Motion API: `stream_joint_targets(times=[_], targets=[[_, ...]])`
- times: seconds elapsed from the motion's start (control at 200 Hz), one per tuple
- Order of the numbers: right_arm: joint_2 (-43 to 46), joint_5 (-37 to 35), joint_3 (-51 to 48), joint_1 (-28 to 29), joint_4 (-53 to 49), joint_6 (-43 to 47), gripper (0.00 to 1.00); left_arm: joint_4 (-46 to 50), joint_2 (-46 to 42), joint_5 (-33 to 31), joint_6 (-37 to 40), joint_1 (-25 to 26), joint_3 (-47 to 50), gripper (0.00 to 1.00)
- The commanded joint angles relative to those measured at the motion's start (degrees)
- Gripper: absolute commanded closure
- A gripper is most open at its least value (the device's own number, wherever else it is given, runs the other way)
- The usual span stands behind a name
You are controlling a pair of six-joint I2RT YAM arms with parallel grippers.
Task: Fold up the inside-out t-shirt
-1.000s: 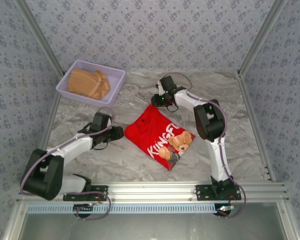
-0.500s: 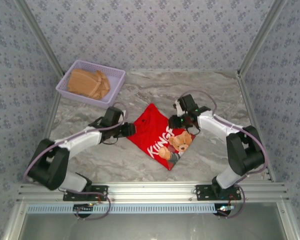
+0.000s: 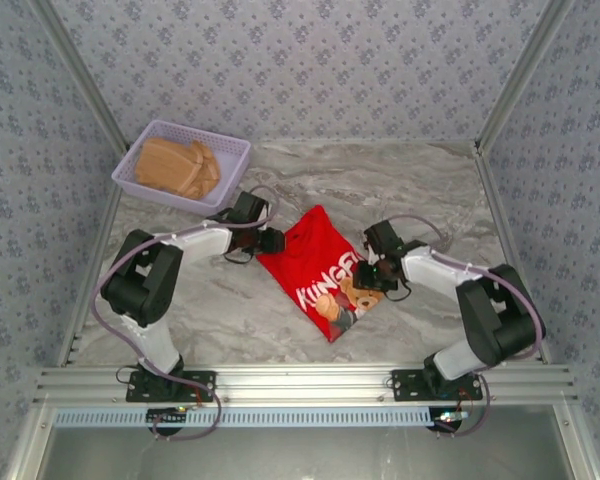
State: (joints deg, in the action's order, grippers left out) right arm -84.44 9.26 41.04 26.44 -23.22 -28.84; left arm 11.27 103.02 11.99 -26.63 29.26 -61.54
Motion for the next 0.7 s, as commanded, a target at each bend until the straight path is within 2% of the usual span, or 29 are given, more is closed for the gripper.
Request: stream_joint_targets(times=[0.0, 0.095, 0.18, 0.295, 0.365, 0.415, 0.47, 0.54, 0.695], targets=[[2.2, 0.1, -5.7, 6.3, -3.2, -9.4, 0.68, 3.4, 1.0, 0.5, 3.6, -0.4, -3.9, 0.54], [4.8, -0.1, -4.1, 13.4, -2.9, -11.6, 0.64, 3.7, -0.1, 0.6, 4.9, -0.8, -5.1, 0.50], [8.0, -2.8, 0.0, 14.2, -5.7, -8.6, 0.61, 3.0, -3.6, -0.6, 5.2, -1.6, -3.9, 0.47], [9.4, -5.5, 4.6, 11.1, -1.9, -2.6, 0.53, 1.0, -10.6, -2.7, 4.0, -3.5, 1.6, 0.42], [6.8, -5.9, 7.3, 8.6, 2.7, 0.5, 0.50, -0.7, -14.1, -3.1, 2.0, -5.1, 6.3, 0.35], [3.6, -5.9, 10.4, 6.3, 4.6, 2.3, 0.49, -2.0, -15.1, -1.2, 0.3, -6.5, 8.9, 0.34], [-0.1, -6.6, 13.2, 3.8, 6.3, 3.2, 0.49, -2.4, -14.2, 2.7, -1.1, -7.5, 9.6, 0.36], [-5.5, -4.0, 16.7, 0.5, 9.0, 4.2, 0.49, -2.5, -12.4, 5.4, -1.7, -7.6, 9.2, 0.39], [-16.7, -0.9, 26.5, -2.4, 10.4, 6.3, 0.50, -3.5, -7.6, 6.4, -2.3, -7.7, 7.4, 0.49]])
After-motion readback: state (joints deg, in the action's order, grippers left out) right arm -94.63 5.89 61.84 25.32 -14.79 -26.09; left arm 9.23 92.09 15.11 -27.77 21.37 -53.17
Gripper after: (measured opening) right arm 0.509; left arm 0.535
